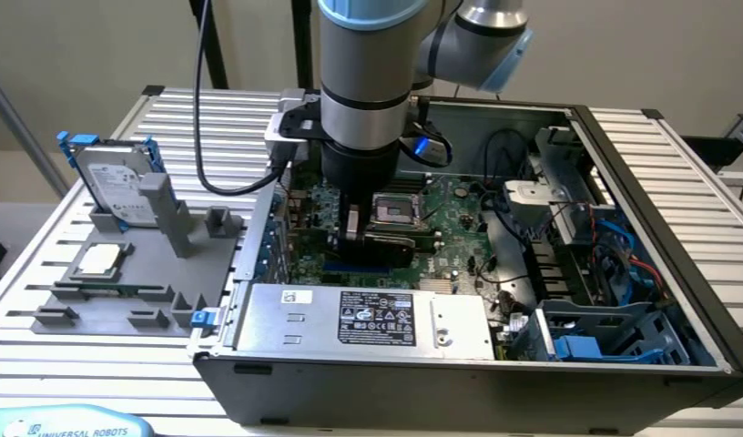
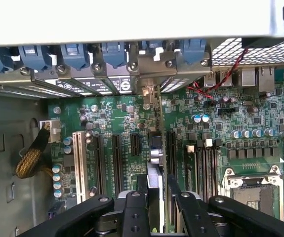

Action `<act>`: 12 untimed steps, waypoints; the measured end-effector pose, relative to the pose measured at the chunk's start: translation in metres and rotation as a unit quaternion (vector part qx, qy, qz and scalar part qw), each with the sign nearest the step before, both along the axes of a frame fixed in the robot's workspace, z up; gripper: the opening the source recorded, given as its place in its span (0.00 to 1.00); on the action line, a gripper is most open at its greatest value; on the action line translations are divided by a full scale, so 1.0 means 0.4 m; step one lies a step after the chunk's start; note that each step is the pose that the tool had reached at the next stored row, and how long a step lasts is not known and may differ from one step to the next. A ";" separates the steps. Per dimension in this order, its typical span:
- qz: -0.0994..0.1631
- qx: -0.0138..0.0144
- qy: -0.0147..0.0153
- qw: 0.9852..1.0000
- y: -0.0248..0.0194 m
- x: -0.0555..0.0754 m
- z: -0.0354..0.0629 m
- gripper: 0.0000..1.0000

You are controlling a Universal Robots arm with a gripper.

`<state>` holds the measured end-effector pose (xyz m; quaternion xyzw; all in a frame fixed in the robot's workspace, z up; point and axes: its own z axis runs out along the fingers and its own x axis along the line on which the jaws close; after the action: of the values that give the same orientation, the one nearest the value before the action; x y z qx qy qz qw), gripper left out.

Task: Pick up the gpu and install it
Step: 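Insert the gpu into the slot, then press down on the gpu until it lock into place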

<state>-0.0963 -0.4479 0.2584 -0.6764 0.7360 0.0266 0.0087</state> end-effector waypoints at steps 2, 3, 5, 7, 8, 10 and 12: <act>0.000 0.000 0.000 1.000 -0.001 0.000 0.000 0.27; 0.000 0.000 0.000 1.000 -0.001 0.000 0.000 0.27; 0.001 0.000 0.000 1.000 -0.001 0.000 0.000 0.27; 0.003 -0.002 0.000 1.000 -0.001 0.000 0.000 0.27; 0.003 -0.004 0.000 1.000 -0.001 0.000 -0.001 0.27; 0.005 -0.008 0.000 1.000 0.000 0.000 -0.001 0.27; 0.005 -0.011 0.000 1.000 0.000 0.000 -0.001 0.27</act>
<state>-0.0962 -0.4478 0.2579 -0.6804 0.7326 0.0188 0.0012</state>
